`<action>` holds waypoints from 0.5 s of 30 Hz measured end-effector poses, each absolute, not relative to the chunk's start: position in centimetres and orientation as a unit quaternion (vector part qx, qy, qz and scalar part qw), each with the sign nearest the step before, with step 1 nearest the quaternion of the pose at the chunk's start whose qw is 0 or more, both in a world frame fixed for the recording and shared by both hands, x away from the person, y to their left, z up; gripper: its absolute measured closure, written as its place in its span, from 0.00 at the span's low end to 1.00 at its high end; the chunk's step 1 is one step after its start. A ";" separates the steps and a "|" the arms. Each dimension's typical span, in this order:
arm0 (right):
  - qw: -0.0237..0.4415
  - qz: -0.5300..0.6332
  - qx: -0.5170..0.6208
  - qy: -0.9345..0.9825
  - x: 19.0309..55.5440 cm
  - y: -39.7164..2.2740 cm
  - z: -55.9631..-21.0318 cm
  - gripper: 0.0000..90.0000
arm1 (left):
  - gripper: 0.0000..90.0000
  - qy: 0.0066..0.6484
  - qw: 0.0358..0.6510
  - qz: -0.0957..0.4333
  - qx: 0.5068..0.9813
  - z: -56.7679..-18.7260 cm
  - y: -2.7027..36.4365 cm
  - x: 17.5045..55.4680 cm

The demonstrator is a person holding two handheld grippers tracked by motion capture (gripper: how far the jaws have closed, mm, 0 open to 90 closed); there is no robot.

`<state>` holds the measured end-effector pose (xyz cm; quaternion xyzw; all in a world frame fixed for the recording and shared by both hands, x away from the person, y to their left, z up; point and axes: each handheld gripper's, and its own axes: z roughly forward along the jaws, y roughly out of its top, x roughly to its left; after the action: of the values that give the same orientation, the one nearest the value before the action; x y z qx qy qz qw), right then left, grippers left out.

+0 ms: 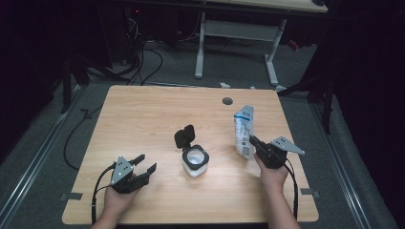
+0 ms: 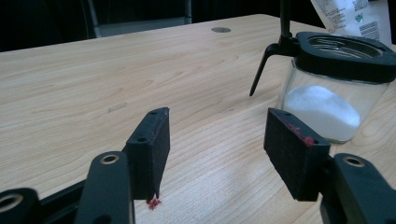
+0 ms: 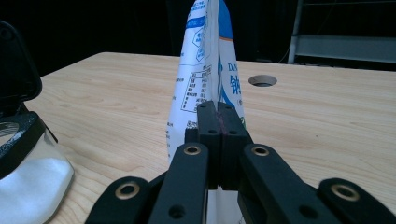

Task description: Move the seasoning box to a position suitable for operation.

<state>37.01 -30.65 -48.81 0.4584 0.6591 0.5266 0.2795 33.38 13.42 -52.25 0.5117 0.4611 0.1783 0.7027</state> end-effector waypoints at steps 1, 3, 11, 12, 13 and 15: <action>0.278 0.527 0.459 0.659 37.1 -30.6 -48.9 1.00 | 0.46 0.461 0.702 0.178 0.512 -52.3 13.4 33.4; 0.278 0.525 0.457 0.662 37.1 -30.6 -49.0 1.00 | 0.46 0.461 0.702 0.179 0.512 -52.3 13.4 33.4; 0.278 0.520 0.453 0.668 36.7 -30.7 -49.4 1.00 | 0.46 0.460 0.702 0.177 0.514 -52.3 13.4 33.3; 0.275 0.521 0.454 0.668 36.7 -30.8 -49.4 1.00 | 0.46 0.460 0.702 0.177 0.514 -52.3 13.3 33.3; 0.276 0.519 0.454 0.670 36.6 -30.8 -49.4 1.00 | 0.46 0.459 0.702 0.177 0.514 -52.3 13.3 33.3; 0.274 0.518 0.456 0.670 36.5 -31.1 -49.5 1.00 | 0.46 0.459 0.702 0.178 0.515 -52.3 13.3 33.3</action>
<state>36.47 -31.07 -49.49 0.4559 0.6696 0.5184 0.2739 33.33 13.26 -52.31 0.5148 0.4589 0.1776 0.7020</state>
